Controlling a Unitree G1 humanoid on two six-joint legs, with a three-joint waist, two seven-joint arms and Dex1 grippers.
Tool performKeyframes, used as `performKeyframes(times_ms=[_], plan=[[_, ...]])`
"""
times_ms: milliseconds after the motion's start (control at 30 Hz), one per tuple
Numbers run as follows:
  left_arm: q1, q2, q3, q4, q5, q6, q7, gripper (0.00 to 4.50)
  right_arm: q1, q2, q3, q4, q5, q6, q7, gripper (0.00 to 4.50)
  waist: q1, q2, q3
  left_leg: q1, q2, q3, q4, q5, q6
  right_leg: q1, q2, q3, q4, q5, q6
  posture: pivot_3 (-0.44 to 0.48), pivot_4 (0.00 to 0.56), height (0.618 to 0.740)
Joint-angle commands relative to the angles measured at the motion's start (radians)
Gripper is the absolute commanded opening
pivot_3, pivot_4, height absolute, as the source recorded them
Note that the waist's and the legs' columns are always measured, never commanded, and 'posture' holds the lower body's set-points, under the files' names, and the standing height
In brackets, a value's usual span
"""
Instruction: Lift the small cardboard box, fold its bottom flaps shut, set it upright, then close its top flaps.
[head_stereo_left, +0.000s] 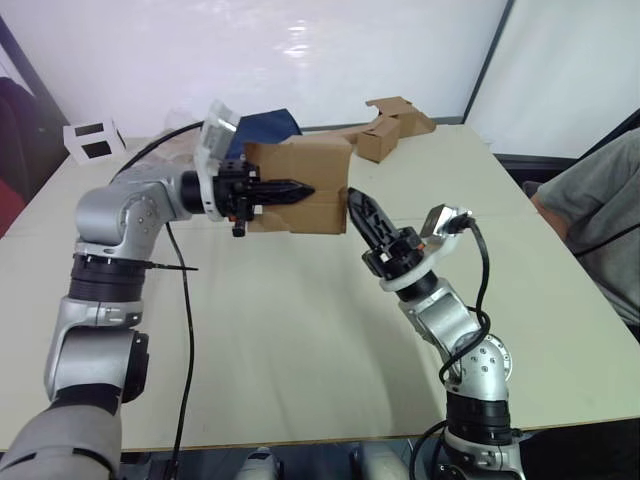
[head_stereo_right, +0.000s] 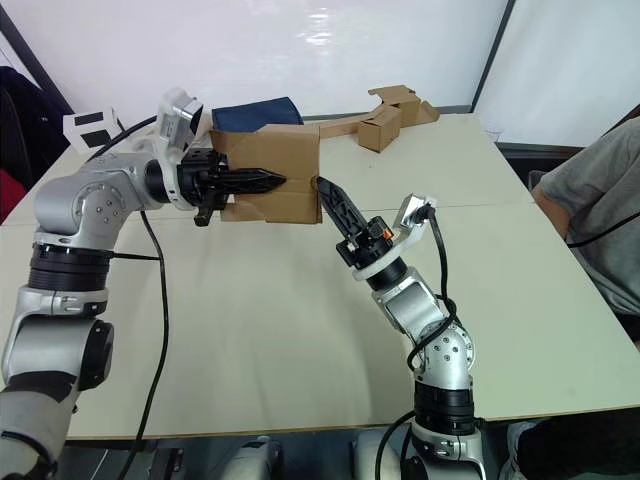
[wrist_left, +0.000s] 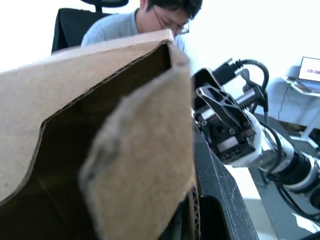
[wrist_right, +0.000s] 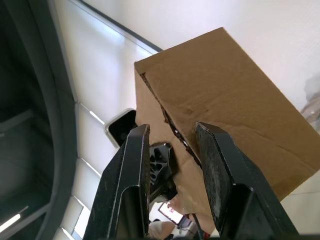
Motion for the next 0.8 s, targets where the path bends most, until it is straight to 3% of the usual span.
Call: performKeyframes(times_ms=[33, 800], plan=[[-0.032, -0.014, 0.022, -0.012, -0.001, -0.026, 0.022, 0.00, -0.014, 0.025, 0.081, -0.049, 0.009, 0.034, 0.006, 1.46, 0.000, 0.000, 0.000, 0.000, 0.000, 0.000, 0.000, 0.000, 0.000, 0.000, 0.000, 0.000, 0.000, 0.000, 0.000, 0.000, 0.150, 0.740], [-0.034, -0.006, 0.030, 0.004, 0.000, -0.036, 0.018, 0.00, 0.056, -0.068, 0.071, -0.081, -0.018, 0.052, 0.018, 1.46, 0.001, 0.000, 0.000, 0.000, 0.000, 0.000, 0.000, 0.000, 0.000, 0.000, 0.000, 0.000, 0.000, 0.000, 0.000, 0.000, 0.150, 0.740]])
